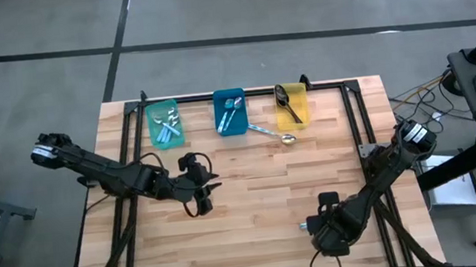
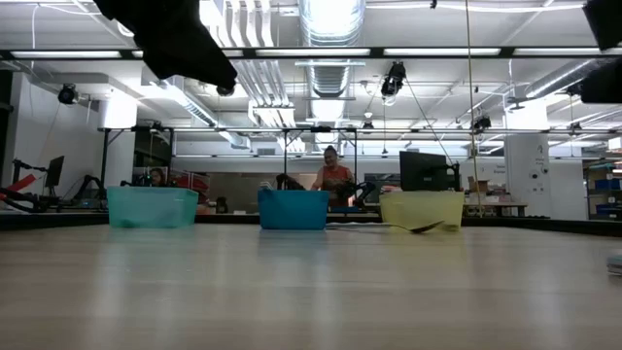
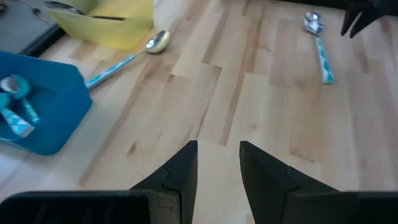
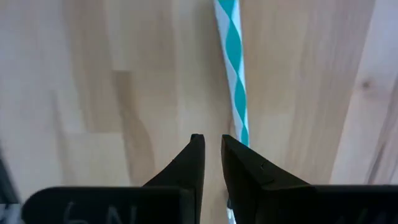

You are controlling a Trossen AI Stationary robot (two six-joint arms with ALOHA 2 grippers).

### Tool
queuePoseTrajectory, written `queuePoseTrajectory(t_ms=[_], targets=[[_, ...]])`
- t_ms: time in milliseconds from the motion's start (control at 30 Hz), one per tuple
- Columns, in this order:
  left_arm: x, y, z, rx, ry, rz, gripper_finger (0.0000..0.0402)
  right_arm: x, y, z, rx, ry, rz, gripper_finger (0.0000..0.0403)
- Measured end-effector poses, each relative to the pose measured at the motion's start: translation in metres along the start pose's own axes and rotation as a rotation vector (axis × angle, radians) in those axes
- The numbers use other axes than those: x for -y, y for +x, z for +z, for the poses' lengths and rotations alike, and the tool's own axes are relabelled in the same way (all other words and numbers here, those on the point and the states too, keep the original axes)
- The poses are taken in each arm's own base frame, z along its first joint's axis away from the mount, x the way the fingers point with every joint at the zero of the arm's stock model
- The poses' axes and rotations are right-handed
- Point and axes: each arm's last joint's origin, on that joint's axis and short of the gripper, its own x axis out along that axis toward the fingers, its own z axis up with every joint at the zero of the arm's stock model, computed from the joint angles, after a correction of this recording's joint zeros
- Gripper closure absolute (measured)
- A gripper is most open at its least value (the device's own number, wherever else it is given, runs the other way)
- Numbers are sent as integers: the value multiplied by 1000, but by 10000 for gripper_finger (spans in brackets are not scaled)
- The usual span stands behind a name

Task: Sort silverware by color (type)
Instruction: Put the white-blue spoon into the blue bin

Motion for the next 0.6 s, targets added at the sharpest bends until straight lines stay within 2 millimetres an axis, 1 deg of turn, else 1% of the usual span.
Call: queuePoseTrajectory(t_ms=[133, 433, 533, 600], targets=[[-1, 0, 1, 23, 0, 49, 302, 6, 13, -8, -34, 51, -37, 332], [-1, 0, 3, 41, -12, 42, 302, 22, 38, -23, -92, 73, -111, 231], [1, 0, 5, 66, -18, 31, 302, 26, 48, -28, -95, 73, -113, 212], [1, 0, 7, 85, -13, 23, 302, 28, 53, -30, -85, 72, -103, 208]])
